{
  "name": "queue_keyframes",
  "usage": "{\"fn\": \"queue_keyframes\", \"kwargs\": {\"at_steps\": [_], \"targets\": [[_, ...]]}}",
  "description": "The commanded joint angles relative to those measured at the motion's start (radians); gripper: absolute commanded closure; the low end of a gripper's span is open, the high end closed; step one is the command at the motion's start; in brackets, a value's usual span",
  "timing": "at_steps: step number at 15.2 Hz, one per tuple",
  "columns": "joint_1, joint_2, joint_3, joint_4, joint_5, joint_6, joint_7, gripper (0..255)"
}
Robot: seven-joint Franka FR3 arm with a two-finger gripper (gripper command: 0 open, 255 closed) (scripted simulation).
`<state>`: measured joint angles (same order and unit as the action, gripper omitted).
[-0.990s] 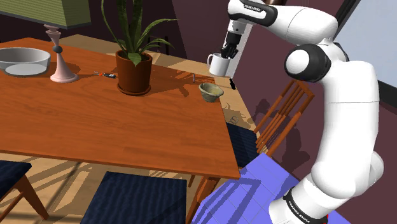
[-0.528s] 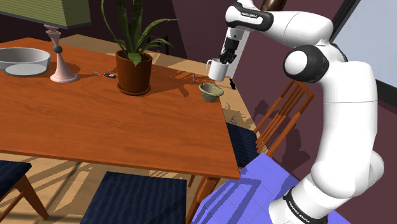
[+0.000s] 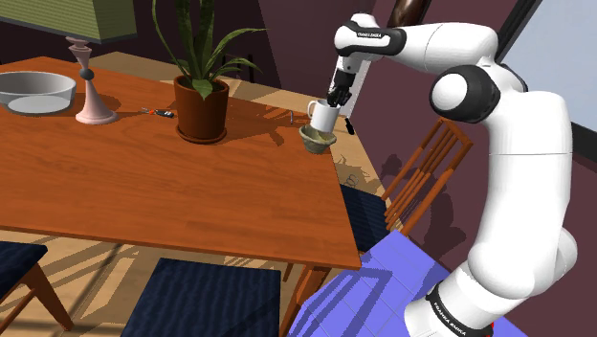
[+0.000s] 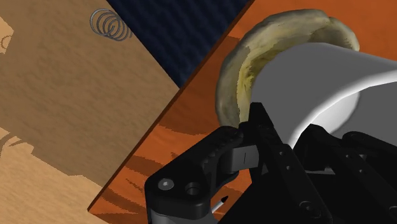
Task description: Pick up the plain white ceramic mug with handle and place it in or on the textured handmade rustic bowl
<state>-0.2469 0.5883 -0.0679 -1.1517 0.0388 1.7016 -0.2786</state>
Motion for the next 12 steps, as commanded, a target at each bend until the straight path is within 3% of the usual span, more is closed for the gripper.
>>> {"fn": "queue_keyframes", "kwargs": {"at_steps": [1, 9, 10, 12], "targets": [[0.001, 0.0, 0.0, -0.025, 0.0, 0.026, 0.0, 255], [0.001, -0.001, 0.0, -0.034, 0.0, 0.035, -0.001, 255], [0.001, -0.001, 0.0, -0.034, 0.0, 0.035, 0.0, 0], [0.001, -0.001, 0.0, -0.034, 0.0, 0.034, 0.0, 0]]}}
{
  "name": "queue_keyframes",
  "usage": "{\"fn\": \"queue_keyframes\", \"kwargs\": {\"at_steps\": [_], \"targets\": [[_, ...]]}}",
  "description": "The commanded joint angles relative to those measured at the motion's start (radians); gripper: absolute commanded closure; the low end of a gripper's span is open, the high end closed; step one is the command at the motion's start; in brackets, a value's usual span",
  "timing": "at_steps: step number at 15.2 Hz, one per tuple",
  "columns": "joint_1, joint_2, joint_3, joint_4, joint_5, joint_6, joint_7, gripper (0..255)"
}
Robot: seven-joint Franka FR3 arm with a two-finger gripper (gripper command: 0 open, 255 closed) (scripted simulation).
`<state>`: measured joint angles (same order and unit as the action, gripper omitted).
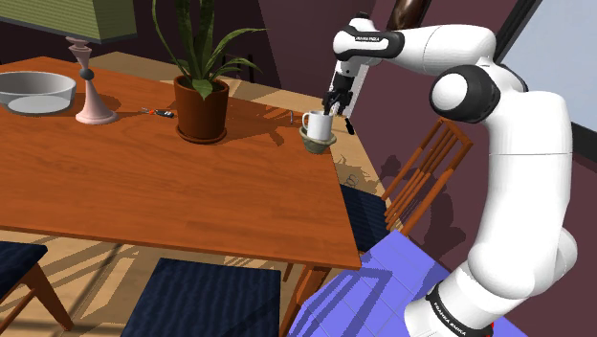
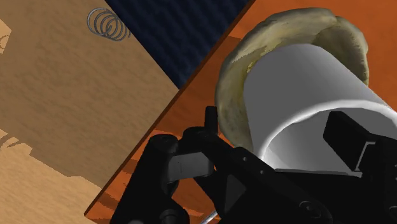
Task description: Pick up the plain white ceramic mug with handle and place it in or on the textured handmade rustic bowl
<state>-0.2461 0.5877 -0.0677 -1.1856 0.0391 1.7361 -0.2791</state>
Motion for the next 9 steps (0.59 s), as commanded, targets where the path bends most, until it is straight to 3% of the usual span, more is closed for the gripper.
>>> {"fn": "queue_keyframes", "kwargs": {"at_steps": [1, 3, 7, 9], "targets": [[0.0, 0.0, 0.0, 0.0, 0.0, 0.0, 0.0, 0], [0.0, 0.0, 0.0, 0.0, 0.0, 0.0, 0.0, 0], [-0.005, 0.031, 0.0, 0.178, 0.001, -0.147, 0.002, 0], [-0.005, 0.03, 0.0, 0.177, 0.001, -0.147, 0.002, 0]]}}
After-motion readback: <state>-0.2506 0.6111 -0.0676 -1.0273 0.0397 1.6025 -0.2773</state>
